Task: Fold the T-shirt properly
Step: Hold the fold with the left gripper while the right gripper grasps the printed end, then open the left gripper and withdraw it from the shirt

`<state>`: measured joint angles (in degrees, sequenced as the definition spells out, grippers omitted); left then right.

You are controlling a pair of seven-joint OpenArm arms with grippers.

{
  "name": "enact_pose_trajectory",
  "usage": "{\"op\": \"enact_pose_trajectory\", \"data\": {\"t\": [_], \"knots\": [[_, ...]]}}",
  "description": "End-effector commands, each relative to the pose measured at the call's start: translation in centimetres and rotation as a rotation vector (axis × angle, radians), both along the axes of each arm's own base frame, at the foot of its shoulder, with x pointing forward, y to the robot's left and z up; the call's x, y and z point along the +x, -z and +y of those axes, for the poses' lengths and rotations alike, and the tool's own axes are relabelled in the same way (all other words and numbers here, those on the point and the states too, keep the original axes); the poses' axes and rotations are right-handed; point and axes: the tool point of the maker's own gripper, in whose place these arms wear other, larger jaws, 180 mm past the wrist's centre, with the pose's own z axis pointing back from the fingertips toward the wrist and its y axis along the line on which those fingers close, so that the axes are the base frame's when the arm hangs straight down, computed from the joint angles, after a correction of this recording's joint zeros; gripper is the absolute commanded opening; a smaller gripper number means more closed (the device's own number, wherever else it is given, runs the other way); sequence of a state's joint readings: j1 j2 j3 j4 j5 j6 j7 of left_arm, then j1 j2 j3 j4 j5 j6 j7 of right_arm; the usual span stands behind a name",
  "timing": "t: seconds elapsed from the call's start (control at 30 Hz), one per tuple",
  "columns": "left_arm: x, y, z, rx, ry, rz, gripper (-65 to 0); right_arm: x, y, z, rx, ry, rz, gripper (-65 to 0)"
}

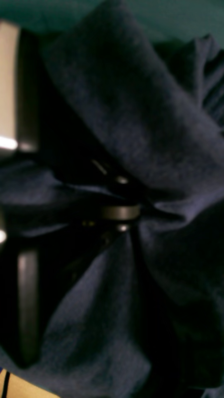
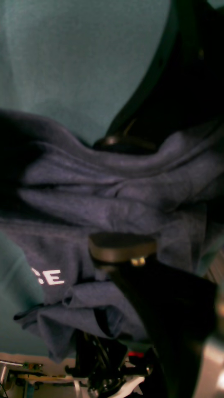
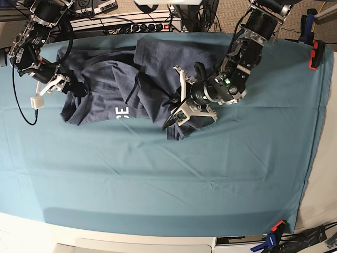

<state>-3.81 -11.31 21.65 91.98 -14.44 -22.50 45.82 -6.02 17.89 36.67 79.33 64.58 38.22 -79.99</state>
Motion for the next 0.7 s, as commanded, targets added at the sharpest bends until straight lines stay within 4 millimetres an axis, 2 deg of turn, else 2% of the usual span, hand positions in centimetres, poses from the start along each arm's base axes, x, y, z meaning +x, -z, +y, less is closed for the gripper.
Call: {"op": "enact_pose_trajectory", "data": {"t": [0.0,0.1,0.17,0.67], "knots": [[0.48,-0.27,0.45,0.020,-0.004,-0.015,-53.1,0.66,-1.14,-0.50,-0.012,-0.004,-0.040,-39.0],[0.48,-0.27,0.45,0.020,-0.004,-0.015,-53.1,0.69,-1.21,-0.44,-0.023,-0.020,-0.054,-58.1],[0.48,-0.27,0.45,0.020,-0.004,-0.015,-53.1,0.73,-1.24,-0.45,-0.023,-0.019,-0.057,-65.0],[0.79,-0.42,0.60,0.032,-0.004,-0.017,-53.1,0.81,-1.38,-0.40,-0.017,-0.017,-0.064,-65.0]]}}
